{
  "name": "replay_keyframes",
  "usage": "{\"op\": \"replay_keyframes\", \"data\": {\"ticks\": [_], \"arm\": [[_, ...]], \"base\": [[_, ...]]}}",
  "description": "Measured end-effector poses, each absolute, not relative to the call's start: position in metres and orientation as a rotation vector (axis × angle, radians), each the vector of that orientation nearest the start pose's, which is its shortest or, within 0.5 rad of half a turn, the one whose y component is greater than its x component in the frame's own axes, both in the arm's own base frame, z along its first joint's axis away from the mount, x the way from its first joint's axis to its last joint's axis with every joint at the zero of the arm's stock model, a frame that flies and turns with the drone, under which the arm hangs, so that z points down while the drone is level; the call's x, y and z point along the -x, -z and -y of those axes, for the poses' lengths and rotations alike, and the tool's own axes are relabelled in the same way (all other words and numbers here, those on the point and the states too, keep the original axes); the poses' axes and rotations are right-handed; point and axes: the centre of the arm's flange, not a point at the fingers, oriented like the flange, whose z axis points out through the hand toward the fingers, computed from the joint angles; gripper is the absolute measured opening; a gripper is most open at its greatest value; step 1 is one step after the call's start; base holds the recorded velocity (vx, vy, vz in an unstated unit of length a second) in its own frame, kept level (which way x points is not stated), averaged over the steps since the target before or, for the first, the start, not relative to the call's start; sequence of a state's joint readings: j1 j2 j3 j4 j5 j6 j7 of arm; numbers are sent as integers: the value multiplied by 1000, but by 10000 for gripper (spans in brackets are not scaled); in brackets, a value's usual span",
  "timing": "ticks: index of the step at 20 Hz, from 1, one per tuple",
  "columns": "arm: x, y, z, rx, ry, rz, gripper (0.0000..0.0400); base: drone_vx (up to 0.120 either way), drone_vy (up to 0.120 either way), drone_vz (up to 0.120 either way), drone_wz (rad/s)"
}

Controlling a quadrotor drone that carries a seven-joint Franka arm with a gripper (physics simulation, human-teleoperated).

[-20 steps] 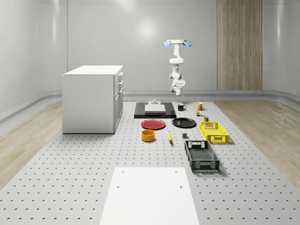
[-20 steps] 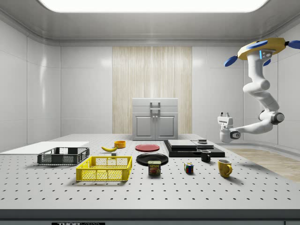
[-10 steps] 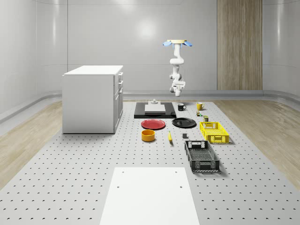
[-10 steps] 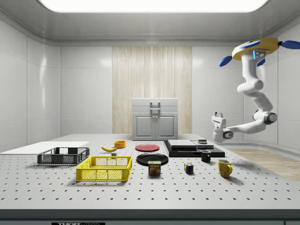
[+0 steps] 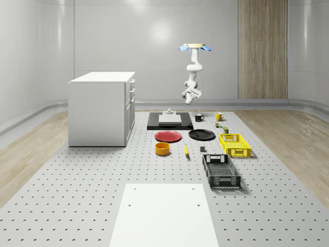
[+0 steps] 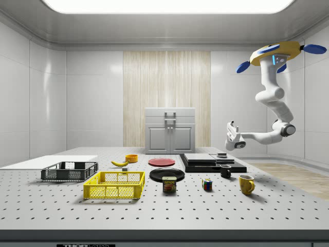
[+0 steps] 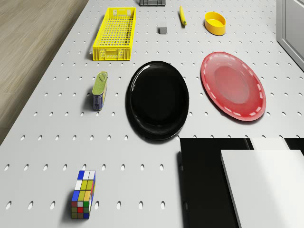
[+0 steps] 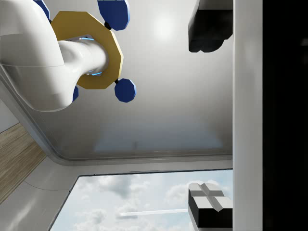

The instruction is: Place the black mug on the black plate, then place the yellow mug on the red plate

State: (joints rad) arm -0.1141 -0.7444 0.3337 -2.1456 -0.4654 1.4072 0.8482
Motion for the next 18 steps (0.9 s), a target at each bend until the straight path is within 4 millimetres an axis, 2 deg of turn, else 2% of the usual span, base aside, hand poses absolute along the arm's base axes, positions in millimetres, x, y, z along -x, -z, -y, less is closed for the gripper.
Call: {"op": "replay_keyframes", "data": {"ticks": [2,4,7,10,12,14,18], "arm": [[-302,-651,-79,-2086,-491,871,400],[-303,-625,-93,-1807,-578,757,400],[-304,-574,-97,-1324,-689,560,400],[-306,-531,-78,-869,-752,374,400],[-306,-513,-61,-629,-772,275,400],[-307,-503,-45,-446,-781,198,400],[-307,-494,-22,-219,-786,100,400]], "base": [[0,0,-40,0],[0,0,-120,0],[0,0,-120,0],[0,0,-120,0],[0,0,-120,0],[0,0,-120,0],[0,-110,-120,0]]}}
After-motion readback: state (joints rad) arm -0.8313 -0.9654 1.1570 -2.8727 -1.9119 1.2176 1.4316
